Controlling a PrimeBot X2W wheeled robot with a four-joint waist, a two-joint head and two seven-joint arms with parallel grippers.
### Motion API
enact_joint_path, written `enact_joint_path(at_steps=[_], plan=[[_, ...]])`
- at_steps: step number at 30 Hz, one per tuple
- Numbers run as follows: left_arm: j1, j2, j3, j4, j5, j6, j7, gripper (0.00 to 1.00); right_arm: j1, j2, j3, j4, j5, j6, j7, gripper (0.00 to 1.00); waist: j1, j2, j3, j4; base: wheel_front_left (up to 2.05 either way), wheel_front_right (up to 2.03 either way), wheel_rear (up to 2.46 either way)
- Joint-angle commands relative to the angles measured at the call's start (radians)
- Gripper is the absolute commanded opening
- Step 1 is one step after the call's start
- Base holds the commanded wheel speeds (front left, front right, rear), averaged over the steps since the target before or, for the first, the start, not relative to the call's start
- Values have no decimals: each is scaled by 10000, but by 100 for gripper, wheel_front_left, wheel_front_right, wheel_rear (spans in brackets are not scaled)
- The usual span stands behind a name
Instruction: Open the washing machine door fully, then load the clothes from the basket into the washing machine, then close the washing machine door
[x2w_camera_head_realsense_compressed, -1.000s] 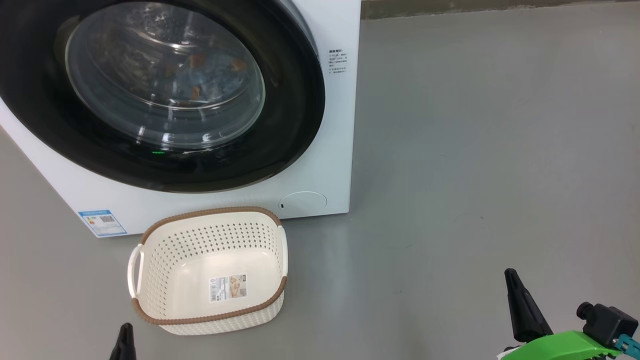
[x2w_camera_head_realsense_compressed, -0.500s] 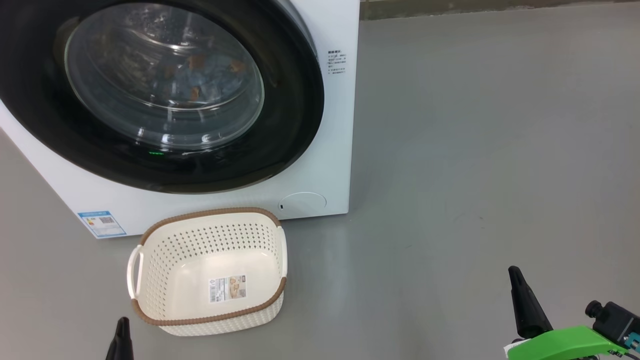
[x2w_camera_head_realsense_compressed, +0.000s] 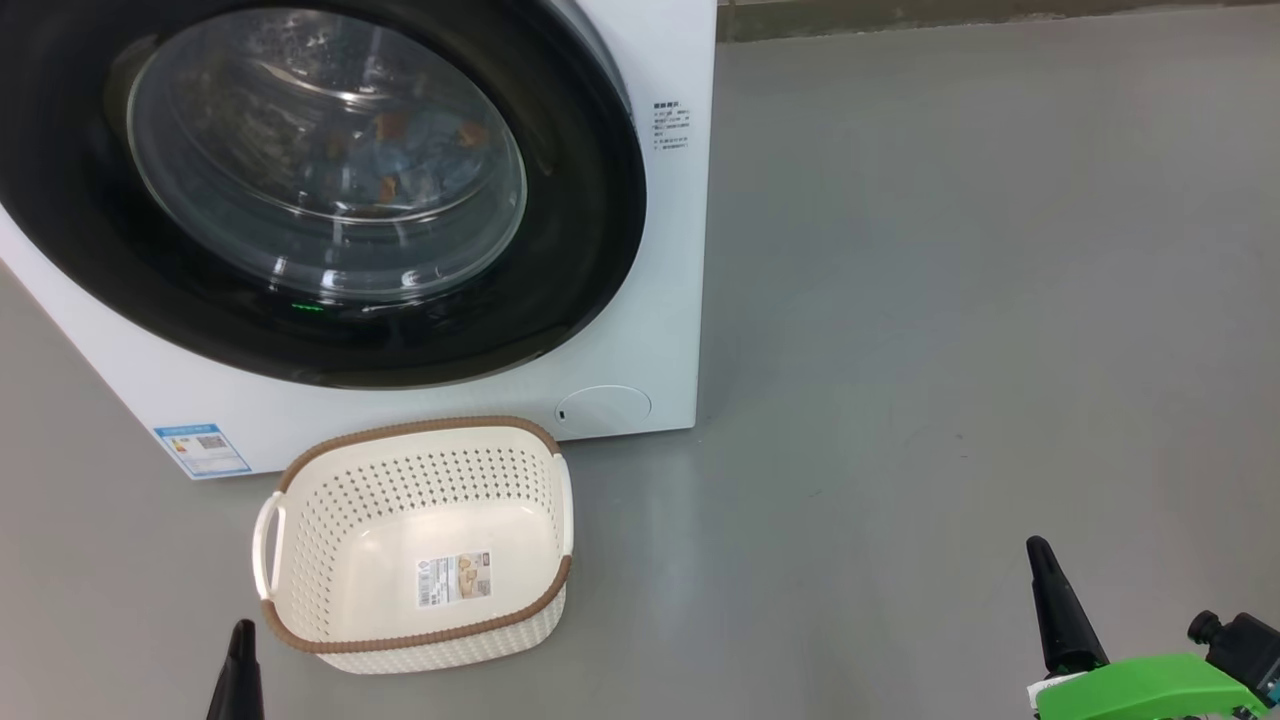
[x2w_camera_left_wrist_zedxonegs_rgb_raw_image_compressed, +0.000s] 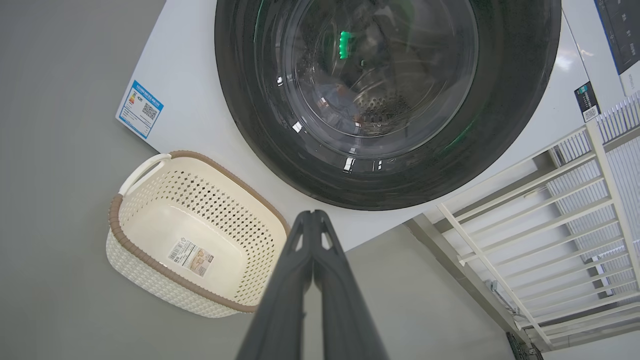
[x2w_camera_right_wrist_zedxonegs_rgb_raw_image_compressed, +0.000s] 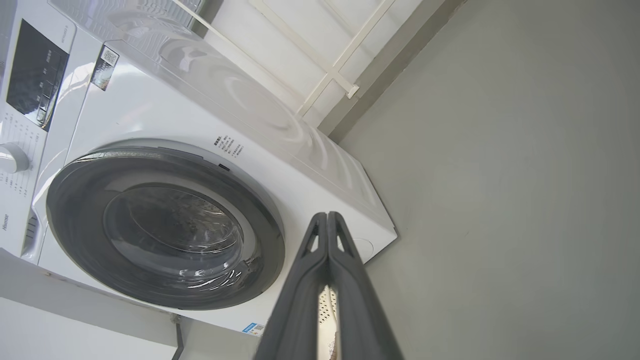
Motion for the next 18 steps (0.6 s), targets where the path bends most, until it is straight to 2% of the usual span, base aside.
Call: enact_joint_path(at_steps=[1,18], plan=[[-419,104,233,-188,-279,-16,54,0,-506,-133,94,-206,259,7,71,0,-1,0,-1,-1,0,0,0],[-777,91,348,-76,-2259,-21,575,0,-668,-150,8,-91,2325,9,597,0,-1,0,-23,-31,0,0,0]])
